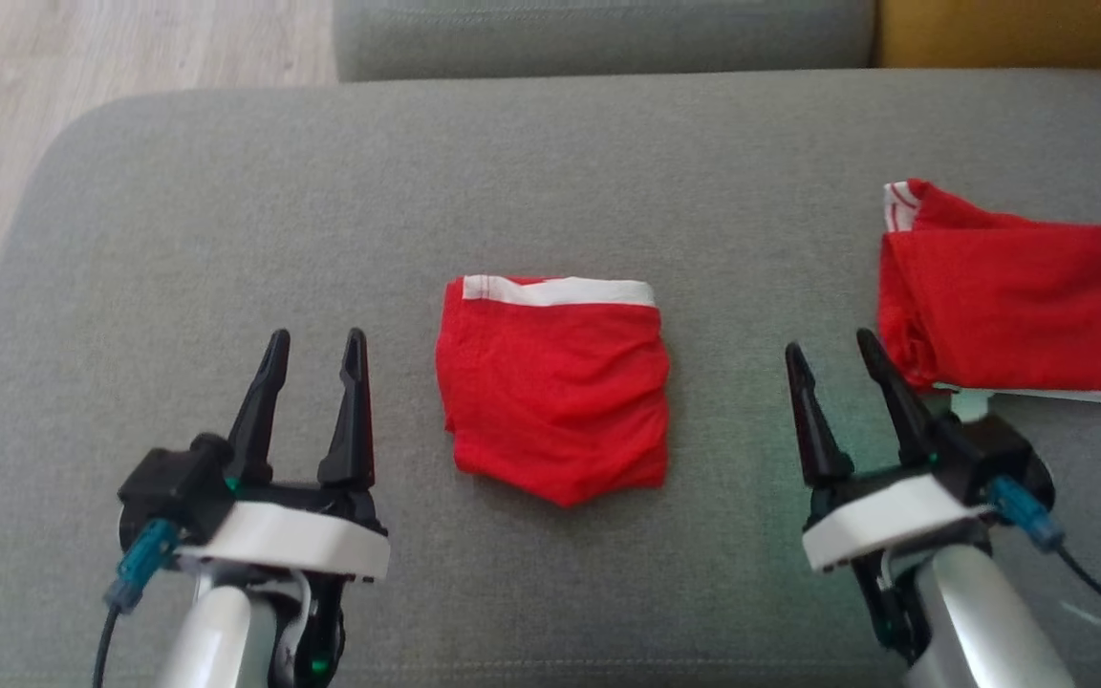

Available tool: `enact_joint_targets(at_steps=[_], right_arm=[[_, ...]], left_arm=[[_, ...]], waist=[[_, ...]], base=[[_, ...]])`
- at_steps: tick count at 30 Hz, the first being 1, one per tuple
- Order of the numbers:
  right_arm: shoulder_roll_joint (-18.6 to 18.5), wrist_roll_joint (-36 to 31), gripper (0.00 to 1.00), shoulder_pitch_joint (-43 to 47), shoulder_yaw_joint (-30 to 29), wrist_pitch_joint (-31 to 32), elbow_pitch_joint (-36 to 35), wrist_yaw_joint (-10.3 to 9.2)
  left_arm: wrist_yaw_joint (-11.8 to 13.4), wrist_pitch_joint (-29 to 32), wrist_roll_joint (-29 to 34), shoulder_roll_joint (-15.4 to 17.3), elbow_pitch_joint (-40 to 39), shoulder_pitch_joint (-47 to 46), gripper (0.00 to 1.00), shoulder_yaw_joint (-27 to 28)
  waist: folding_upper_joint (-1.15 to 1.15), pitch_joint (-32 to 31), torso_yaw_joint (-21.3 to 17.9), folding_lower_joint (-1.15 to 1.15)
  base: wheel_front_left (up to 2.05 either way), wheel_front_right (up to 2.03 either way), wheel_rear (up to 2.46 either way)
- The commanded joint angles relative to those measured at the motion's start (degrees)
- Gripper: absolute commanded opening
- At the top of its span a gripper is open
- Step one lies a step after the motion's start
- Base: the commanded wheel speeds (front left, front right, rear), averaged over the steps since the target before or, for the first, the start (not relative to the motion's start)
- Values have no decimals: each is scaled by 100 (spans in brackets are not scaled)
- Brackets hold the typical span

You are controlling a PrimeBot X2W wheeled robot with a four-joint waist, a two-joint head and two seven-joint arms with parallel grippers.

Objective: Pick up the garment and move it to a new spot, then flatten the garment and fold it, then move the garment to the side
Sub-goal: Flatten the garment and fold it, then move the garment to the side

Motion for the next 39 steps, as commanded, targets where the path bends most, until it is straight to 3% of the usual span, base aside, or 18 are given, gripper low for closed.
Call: enact_joint_targets(at_steps=[1, 19, 23, 30, 39], right_arm=[[48, 106, 100, 3, 151, -63, -244, 19], [48, 212, 100, 377, 60, -63, -410, 19], [48, 409, 100, 298, 290, 28, -345, 19], [48, 1281, 100, -136, 937, 551, 139, 19], [48, 1813, 100, -734, 1012, 836, 1083, 19]], left_arm=[[-20, -29, 42, 21, -114, -113, 100, 238], [-25, -29, 23, 21, 59, 28, 100, 226], [-38, -29, 23, 21, 40, -7, 100, 188], [-69, -29, -14, 21, 76, -111, 100, 61], [-61, -29, -61, 21, 124, -199, 100, -47]], waist=[[0, -68, -62, 0], [0, -152, -6, 0], [0, -72, 74, 0], [0, 120, 354, 0], [0, 300, 786, 0]], base=[[0, 0, 0], [0, 0, 0], [0, 0, 0], [0, 0, 0], [0, 0, 0]])
